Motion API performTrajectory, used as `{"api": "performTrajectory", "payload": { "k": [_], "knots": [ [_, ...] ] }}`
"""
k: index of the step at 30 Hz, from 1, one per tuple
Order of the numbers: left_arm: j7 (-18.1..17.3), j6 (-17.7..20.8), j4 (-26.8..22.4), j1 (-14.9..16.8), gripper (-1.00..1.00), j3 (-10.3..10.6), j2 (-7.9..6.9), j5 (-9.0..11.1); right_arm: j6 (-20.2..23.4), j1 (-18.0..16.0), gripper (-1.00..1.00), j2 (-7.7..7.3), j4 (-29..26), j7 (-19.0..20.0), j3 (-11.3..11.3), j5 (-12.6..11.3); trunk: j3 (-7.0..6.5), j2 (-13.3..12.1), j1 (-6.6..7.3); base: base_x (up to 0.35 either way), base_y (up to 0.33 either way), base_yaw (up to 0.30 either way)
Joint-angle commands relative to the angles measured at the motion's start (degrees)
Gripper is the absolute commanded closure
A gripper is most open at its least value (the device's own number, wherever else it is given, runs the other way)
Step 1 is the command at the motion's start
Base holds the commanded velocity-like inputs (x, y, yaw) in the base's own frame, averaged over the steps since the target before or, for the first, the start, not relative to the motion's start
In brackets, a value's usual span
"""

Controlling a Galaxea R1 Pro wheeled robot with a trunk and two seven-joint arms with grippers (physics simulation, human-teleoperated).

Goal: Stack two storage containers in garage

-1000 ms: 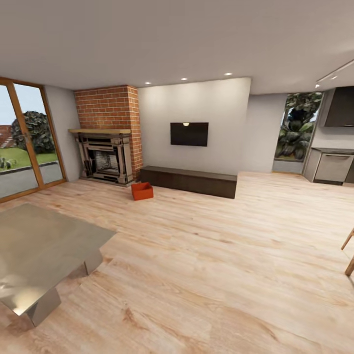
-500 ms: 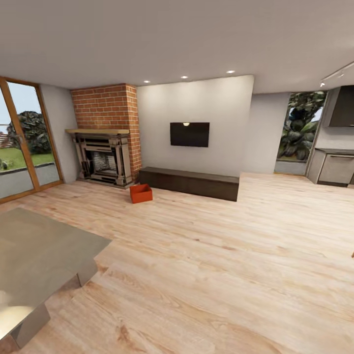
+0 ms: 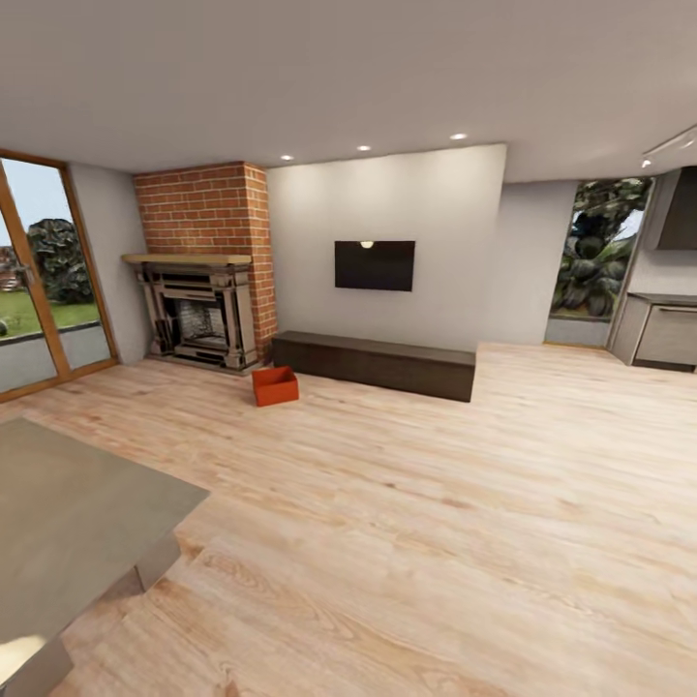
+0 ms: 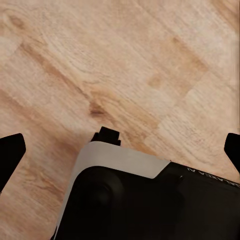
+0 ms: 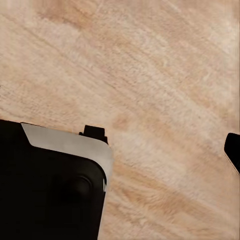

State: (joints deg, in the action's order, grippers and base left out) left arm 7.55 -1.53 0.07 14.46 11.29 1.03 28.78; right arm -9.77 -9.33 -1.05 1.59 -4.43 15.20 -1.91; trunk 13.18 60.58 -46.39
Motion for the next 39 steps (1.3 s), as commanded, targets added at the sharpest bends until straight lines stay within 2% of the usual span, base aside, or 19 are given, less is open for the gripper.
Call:
{"api": "performTrajectory", "payload": {
  "k": [1, 23, 29, 39],
  "knots": [
    [0.18, -0.15, 0.02, 0.04, -1.00, 0.49, 0.00, 0.49, -0.32, -0.08, -1.00, 0.11, 0.17, -0.14, 0.32, -0.25, 0.07, 0.05, -0.04, 0.323, 0.000, 0.000],
    [0.18, -0.16, 0.02, 0.04, -1.00, 0.49, -0.07, 0.52, -0.25, -0.08, -1.00, -0.02, 0.17, 0.47, -0.18, -0.98, 0.07, 0.05, -0.04, 0.323, 0.000, 0.001],
    [0.18, -0.14, 0.02, 0.04, -1.00, 0.49, -0.07, 0.49, -0.25, -0.08, -1.00, -0.27, 0.17, 0.43, -0.25, -1.06, 0.07, 0.05, -0.04, 0.323, 0.000, 0.155],
    [0.18, -0.15, 0.02, 0.04, -1.00, 0.49, -0.07, 0.49, -0.24, -0.08, -1.00, -0.34, 0.17, -0.14, 0.35, -0.38, 0.07, 0.05, -0.04, 0.323, 0.000, 0.021]
  ]
}}
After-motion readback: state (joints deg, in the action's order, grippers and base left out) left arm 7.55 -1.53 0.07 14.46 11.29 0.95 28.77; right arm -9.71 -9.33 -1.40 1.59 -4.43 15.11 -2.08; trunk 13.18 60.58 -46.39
